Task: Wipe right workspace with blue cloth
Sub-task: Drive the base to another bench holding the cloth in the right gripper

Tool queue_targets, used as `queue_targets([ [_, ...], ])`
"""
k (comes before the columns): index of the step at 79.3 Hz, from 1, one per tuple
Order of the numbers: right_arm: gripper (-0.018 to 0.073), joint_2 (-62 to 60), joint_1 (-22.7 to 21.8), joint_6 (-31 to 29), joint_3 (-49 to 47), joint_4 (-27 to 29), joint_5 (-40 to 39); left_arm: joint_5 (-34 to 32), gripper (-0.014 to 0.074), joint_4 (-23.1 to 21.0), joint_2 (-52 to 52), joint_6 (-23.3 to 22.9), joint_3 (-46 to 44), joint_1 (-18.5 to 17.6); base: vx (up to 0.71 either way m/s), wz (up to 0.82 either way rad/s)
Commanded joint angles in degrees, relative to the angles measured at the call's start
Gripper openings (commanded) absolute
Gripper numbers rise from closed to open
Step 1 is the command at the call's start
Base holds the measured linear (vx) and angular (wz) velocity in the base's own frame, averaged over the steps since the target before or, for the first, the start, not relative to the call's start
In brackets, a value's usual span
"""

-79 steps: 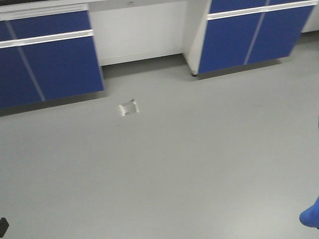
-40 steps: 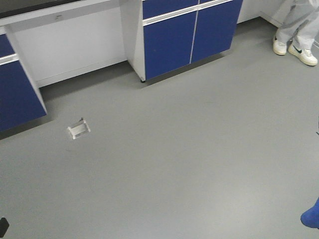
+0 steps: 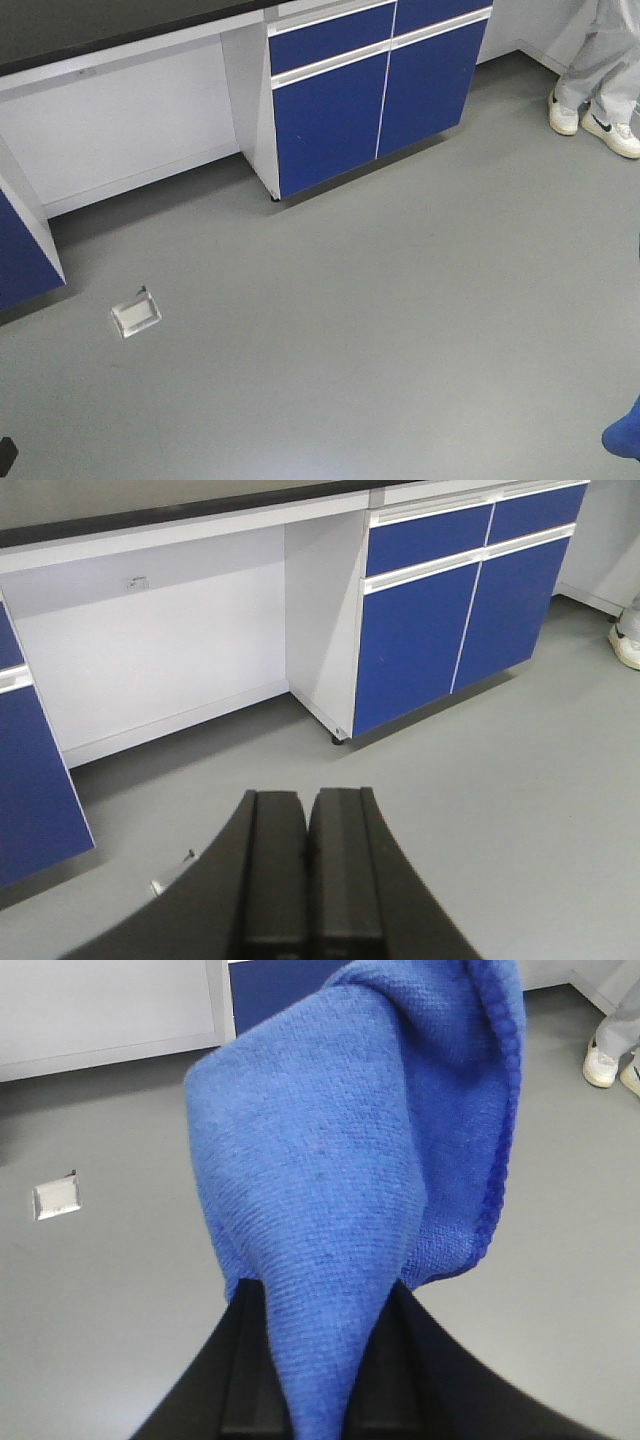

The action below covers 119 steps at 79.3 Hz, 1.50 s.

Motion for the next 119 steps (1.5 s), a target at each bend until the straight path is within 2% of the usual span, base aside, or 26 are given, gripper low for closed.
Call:
queue_targets([
  [1, -0.0003, 0.5, 0.0, 0.1, -1.5, 0.3, -3.9, -4.9, -0.0006, -0.1, -0.6, 0.0, -1.5, -0.4, 0.38, 0.02],
  [67, -0.0003, 0.5, 0.0, 0.1, -1.5, 0.3, -3.9, -4.9, -0.0006, -0.1, -0.6, 0.0, -1.5, -0.4, 0.41, 0.05],
  [119, -0.0003, 0.5, 0.0, 0.1, -1.5, 0.1, -3.9, -4.9, -0.0006, -0.1, -0.6, 0.0, -1.5, -0.4, 0.42, 0.5],
])
